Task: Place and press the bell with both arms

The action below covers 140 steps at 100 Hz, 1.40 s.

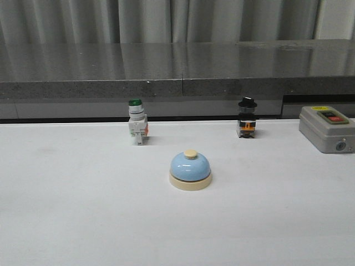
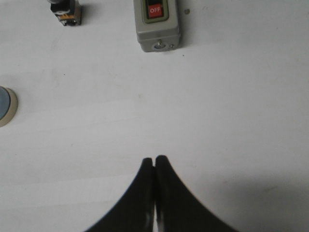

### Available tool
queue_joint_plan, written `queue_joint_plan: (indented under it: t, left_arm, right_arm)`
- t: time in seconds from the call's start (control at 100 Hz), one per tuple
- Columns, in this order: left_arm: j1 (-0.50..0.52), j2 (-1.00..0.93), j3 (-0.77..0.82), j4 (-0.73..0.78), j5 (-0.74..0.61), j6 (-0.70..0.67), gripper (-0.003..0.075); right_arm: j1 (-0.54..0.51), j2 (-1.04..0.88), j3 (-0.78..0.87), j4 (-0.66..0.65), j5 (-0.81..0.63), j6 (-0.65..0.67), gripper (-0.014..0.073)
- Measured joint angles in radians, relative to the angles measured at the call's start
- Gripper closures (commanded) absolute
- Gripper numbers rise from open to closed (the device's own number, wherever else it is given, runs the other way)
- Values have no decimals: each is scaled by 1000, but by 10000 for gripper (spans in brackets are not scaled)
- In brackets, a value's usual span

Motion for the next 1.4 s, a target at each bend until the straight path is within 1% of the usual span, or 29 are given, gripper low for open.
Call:
queue_joint_plan:
  t: [0.33,0.55,0.68,0.75,1.06,1.3,1.4]
  left_arm:
    - [0,0,0,0,0,0,741]
    - [0,0,0,0,0,0,741]
    - [0,0,0,0,0,0,741]
    - [0,0,0,0,0,0,741]
    - [0,0,0,0,-2,0,741]
    - [0,0,0,0,-2,0,741]
    - [0,0,0,0,-2,0,741]
  right_arm:
    - [0,-389,178,0,-24,0,654]
    - [0,-638,231,0,-24,0,654]
    - [0,-744,257,0,-26,0,654]
    - [0,-790,279,0,-54,0,654]
    - [0,-811,449,-64,-307,0,654]
    - [0,-811,635,-82,-663,0,654]
    - [0,-811,716,-83,-738,0,654]
